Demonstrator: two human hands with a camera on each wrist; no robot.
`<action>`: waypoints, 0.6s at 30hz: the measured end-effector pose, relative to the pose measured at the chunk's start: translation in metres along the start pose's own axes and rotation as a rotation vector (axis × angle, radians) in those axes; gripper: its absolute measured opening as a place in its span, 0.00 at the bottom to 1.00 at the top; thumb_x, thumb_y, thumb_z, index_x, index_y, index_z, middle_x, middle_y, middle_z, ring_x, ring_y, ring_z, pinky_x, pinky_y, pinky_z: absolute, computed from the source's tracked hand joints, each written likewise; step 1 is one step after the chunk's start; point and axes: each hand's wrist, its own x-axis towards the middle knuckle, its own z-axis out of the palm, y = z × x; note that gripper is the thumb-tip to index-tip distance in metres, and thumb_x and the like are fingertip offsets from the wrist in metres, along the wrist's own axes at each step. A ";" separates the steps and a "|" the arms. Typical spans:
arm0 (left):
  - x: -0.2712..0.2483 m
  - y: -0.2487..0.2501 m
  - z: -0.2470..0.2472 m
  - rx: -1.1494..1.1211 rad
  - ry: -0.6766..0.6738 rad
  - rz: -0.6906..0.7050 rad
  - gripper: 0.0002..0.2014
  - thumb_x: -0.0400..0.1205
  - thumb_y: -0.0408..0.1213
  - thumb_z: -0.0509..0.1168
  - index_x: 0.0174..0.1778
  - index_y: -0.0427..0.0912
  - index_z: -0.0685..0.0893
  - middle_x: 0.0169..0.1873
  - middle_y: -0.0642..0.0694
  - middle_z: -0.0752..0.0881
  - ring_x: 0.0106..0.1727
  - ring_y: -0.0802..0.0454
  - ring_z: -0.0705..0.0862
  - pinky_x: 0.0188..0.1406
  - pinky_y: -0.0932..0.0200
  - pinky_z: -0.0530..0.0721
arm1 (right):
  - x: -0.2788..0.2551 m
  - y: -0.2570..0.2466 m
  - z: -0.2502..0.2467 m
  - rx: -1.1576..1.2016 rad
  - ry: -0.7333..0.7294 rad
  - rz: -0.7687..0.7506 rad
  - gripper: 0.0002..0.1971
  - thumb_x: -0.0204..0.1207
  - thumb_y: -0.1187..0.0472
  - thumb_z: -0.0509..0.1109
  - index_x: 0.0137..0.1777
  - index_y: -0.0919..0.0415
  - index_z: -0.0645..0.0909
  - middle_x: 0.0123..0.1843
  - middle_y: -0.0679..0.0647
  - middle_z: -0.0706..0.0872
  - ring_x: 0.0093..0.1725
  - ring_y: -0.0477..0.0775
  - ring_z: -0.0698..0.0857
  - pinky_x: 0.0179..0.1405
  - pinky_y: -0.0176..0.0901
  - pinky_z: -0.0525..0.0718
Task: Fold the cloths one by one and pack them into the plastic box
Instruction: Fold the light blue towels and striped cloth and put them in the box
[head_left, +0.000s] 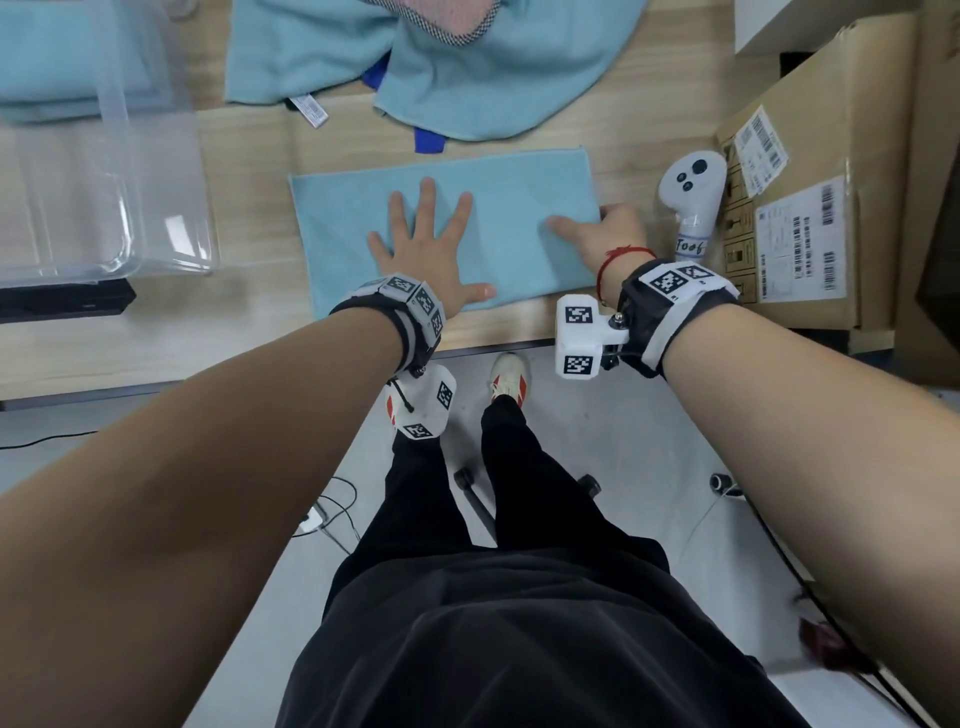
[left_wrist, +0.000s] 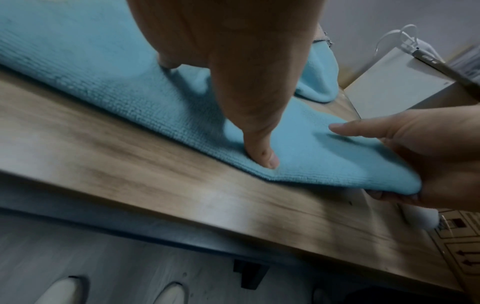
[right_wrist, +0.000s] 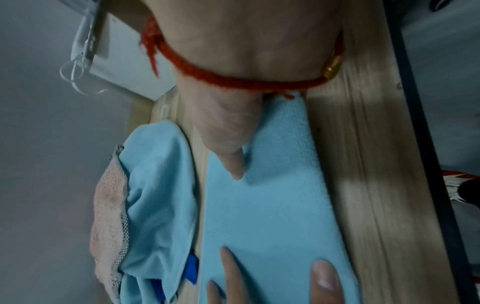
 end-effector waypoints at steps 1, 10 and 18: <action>0.000 0.003 0.000 0.005 -0.005 0.006 0.54 0.69 0.72 0.66 0.82 0.66 0.37 0.83 0.50 0.32 0.83 0.34 0.34 0.75 0.23 0.48 | -0.001 -0.001 -0.003 0.018 -0.011 0.000 0.19 0.68 0.52 0.80 0.53 0.62 0.83 0.51 0.55 0.89 0.46 0.53 0.88 0.49 0.47 0.88; -0.007 -0.036 -0.028 -0.428 0.153 0.067 0.37 0.74 0.50 0.74 0.79 0.49 0.69 0.78 0.41 0.66 0.77 0.42 0.68 0.77 0.46 0.66 | -0.028 -0.031 -0.008 0.100 -0.008 -0.074 0.34 0.65 0.71 0.78 0.71 0.57 0.70 0.56 0.53 0.82 0.51 0.50 0.84 0.47 0.44 0.85; -0.052 -0.130 -0.030 -0.532 0.250 -0.176 0.11 0.75 0.37 0.72 0.53 0.47 0.86 0.47 0.50 0.87 0.46 0.55 0.83 0.51 0.64 0.77 | -0.059 -0.064 0.044 0.024 -0.006 -0.323 0.17 0.64 0.62 0.70 0.52 0.46 0.80 0.46 0.47 0.90 0.47 0.49 0.89 0.53 0.52 0.88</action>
